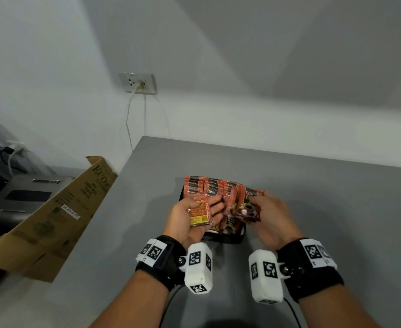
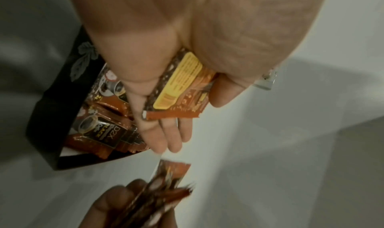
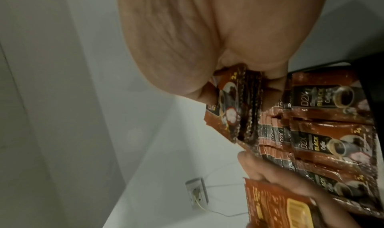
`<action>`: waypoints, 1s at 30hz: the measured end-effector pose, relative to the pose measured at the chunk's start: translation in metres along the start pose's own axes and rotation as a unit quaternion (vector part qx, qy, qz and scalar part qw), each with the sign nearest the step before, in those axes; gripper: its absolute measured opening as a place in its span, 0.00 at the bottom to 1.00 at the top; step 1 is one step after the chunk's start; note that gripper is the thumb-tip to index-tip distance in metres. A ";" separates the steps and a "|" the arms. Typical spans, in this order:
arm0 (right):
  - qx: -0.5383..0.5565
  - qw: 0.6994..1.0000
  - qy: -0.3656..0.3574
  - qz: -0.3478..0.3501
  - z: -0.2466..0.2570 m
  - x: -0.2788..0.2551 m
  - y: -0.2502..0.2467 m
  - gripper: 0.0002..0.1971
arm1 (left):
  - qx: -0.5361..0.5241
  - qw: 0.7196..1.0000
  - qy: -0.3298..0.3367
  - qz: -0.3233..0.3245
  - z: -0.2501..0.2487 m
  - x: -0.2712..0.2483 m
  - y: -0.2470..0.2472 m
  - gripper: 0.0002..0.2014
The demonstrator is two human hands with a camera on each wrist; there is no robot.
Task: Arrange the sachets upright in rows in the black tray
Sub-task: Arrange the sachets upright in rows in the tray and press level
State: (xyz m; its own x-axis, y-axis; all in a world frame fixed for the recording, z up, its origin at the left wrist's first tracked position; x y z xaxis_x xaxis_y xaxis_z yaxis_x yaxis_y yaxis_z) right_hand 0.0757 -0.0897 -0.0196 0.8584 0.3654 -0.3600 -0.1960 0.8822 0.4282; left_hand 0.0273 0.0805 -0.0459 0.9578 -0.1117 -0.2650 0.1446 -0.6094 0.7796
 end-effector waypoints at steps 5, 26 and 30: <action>0.014 0.999 0.026 0.018 -0.007 -0.004 -0.002 0.14 | 0.103 0.994 0.003 -0.021 0.000 0.000 -0.003 0.12; -0.201 0.974 -0.052 0.092 0.001 -0.008 0.022 0.11 | 0.147 0.989 0.021 -0.010 0.004 0.007 0.011 0.11; -0.383 0.913 -0.084 0.113 0.005 -0.009 0.031 0.09 | 0.092 0.994 -0.029 0.051 0.011 0.003 0.018 0.18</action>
State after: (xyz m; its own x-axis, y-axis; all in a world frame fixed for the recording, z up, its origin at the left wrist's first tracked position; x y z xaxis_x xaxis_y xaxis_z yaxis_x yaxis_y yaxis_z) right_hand 0.0640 -0.0669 0.0014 0.8032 0.5694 -0.1751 -0.5956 0.7623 -0.2534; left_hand 0.0306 0.0607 -0.0387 0.9483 -0.2217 -0.2269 -0.0049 -0.7253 0.6884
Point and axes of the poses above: each hand's wrist, its own x-axis towards the middle knuckle, its own y-axis out of the palm, z = x × y, the point moved 5 cm from there along x, towards the middle knuckle, and after that the axes turned 15 degrees about z, right-handed, at the moved point
